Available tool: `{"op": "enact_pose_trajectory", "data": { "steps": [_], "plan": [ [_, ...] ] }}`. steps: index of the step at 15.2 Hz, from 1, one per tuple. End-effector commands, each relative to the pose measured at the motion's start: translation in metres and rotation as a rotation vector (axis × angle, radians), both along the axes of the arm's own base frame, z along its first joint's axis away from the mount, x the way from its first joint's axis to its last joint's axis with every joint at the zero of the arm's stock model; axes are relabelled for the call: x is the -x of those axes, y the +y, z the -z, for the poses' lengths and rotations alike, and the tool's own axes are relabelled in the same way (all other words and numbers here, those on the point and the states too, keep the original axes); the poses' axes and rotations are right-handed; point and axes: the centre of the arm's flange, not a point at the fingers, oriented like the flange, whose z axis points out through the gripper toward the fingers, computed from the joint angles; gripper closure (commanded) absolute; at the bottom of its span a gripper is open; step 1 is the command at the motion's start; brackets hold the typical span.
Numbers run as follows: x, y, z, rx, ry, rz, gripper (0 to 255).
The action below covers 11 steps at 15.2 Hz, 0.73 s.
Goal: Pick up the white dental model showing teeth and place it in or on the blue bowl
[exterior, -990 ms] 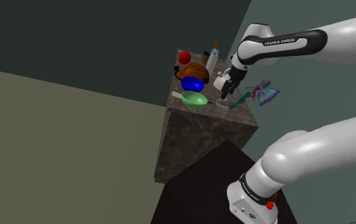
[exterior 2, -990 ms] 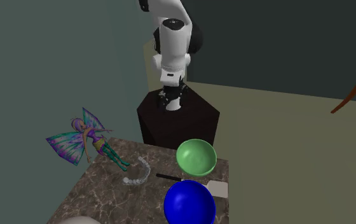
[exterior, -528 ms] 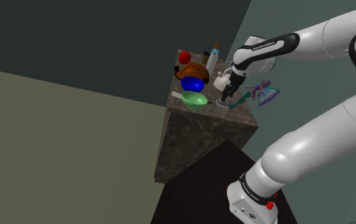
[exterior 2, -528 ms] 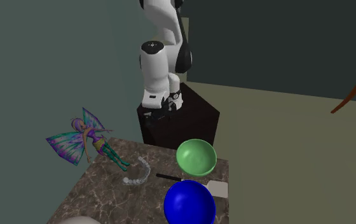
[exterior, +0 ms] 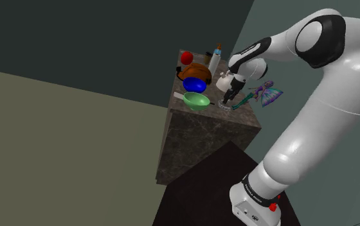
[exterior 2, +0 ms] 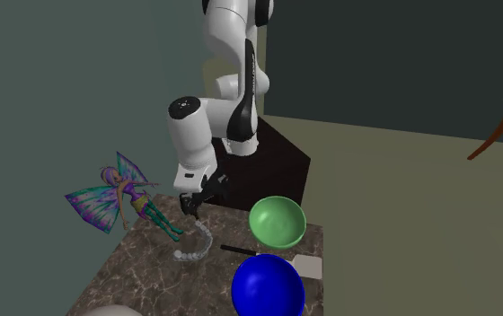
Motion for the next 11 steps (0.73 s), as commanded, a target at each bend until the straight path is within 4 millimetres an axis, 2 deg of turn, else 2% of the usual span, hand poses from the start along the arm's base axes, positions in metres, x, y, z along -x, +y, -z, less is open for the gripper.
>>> {"op": "enact_pose_trajectory", "data": {
  "steps": [1, 3, 11],
  "plan": [
    [-0.008, -0.021, 0.019, -0.008, -0.008, 0.002, 0],
    [-0.014, -0.039, 0.034, -0.015, -0.014, 0.005, 0],
    [-0.016, -0.037, 0.074, -0.015, -0.014, 0.005, 0]
  ]
}}
